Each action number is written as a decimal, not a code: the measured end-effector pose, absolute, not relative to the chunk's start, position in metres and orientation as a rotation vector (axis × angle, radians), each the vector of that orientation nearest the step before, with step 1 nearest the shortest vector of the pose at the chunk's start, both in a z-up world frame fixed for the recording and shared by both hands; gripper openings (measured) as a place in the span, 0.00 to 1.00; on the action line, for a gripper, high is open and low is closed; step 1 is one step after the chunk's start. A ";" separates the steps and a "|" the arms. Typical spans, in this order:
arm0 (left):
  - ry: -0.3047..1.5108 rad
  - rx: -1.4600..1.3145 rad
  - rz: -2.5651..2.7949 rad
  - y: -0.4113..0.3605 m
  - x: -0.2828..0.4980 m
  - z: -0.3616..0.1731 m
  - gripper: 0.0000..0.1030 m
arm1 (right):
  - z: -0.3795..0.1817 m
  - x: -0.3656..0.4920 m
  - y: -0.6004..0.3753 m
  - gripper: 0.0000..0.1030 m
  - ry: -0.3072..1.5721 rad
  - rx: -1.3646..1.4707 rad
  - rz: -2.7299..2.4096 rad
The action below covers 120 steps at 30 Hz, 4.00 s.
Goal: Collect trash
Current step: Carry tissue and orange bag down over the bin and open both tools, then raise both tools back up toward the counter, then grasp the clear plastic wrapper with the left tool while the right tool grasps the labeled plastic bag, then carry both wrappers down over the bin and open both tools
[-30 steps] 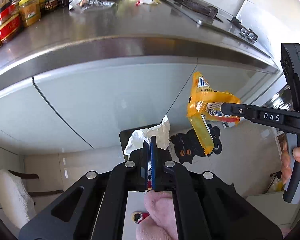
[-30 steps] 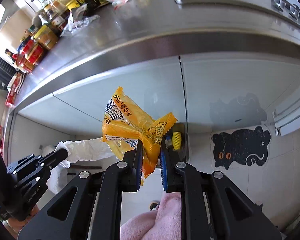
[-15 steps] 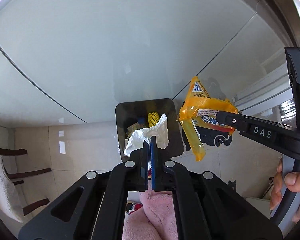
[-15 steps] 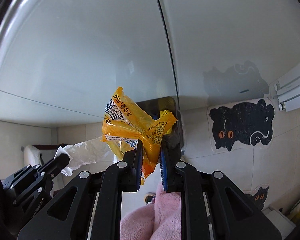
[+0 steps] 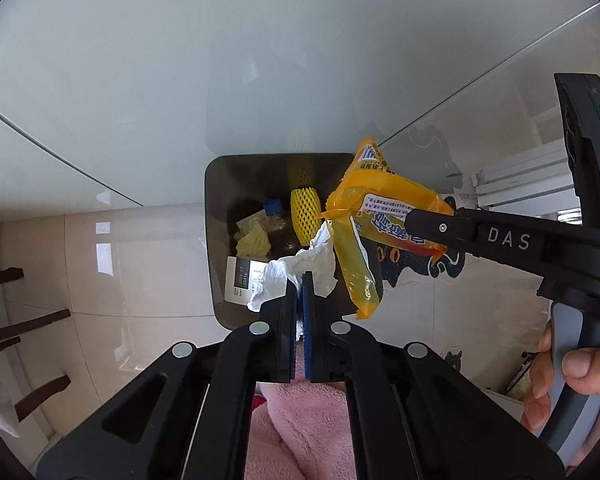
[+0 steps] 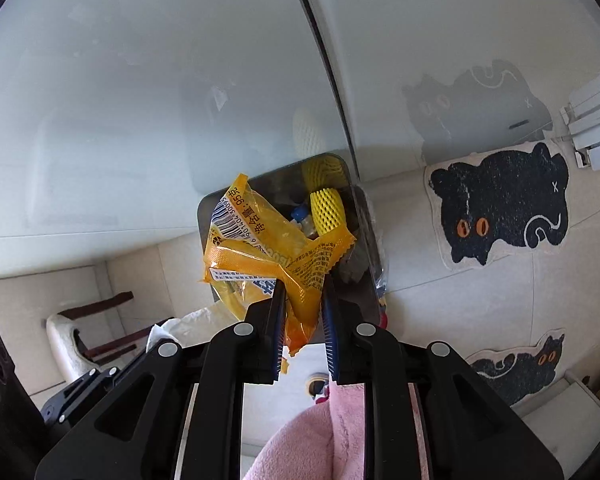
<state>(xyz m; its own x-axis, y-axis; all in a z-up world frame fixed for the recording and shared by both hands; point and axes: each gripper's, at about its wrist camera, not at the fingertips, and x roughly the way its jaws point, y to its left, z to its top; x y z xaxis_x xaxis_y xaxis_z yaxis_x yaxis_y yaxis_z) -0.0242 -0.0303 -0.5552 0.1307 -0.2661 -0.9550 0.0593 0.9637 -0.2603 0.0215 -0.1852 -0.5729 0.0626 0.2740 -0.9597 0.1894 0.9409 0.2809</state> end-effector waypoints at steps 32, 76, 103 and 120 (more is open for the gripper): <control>1.109 -0.134 -0.178 0.029 -0.082 -0.355 0.92 | -0.371 -0.036 -0.202 0.97 1.222 0.361 0.103; 0.879 -0.157 -0.005 0.107 0.178 -0.210 0.92 | -0.194 0.232 -0.135 0.97 0.913 0.167 0.283; 0.860 -0.122 -0.145 0.079 0.149 -0.201 0.08 | -0.208 0.206 -0.131 0.29 0.987 0.143 0.340; 0.787 -0.089 -0.230 0.043 -0.026 -0.165 0.08 | -0.173 0.031 -0.158 0.29 0.898 0.176 0.303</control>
